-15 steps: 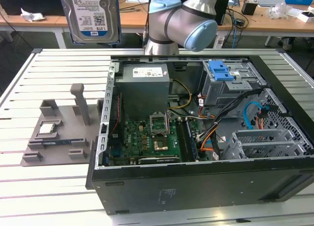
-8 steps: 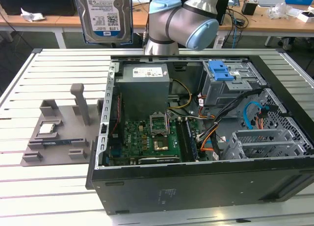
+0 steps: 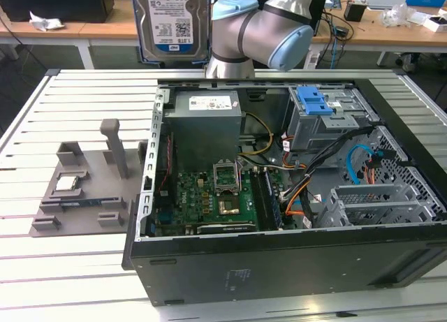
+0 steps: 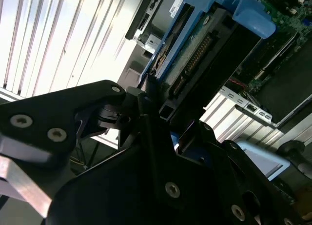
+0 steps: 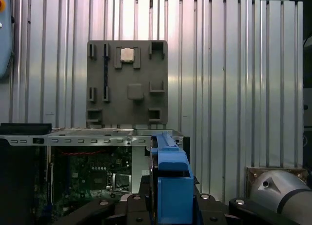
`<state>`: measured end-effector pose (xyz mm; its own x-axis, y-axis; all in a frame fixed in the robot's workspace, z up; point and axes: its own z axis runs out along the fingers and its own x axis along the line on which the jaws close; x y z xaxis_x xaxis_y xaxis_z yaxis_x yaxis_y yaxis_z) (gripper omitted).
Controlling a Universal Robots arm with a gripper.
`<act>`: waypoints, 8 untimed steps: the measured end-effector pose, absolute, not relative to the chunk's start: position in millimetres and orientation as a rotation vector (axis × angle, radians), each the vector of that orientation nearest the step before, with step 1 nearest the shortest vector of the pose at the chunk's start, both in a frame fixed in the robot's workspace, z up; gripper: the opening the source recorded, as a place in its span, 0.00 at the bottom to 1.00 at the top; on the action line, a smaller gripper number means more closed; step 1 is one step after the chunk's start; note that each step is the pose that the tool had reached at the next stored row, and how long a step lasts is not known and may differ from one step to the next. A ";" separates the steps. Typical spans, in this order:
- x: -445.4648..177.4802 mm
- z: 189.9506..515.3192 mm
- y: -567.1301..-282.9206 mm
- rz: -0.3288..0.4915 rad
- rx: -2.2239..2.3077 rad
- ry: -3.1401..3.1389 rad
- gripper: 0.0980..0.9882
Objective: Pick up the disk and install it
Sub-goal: 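Pick up the disk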
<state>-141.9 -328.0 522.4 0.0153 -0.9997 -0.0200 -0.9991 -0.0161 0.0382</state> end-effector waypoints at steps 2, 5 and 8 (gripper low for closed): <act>-133.2 522.5 -328.0 -0.064 2.229 -2.194 0.30; -123.7 522.5 -328.0 -0.064 2.229 -2.194 0.30; -106.8 522.5 -328.0 -0.065 2.229 -2.194 0.30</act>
<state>-106.8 -328.0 522.5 0.0155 -0.9997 -0.0200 -0.9991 -0.0163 0.0388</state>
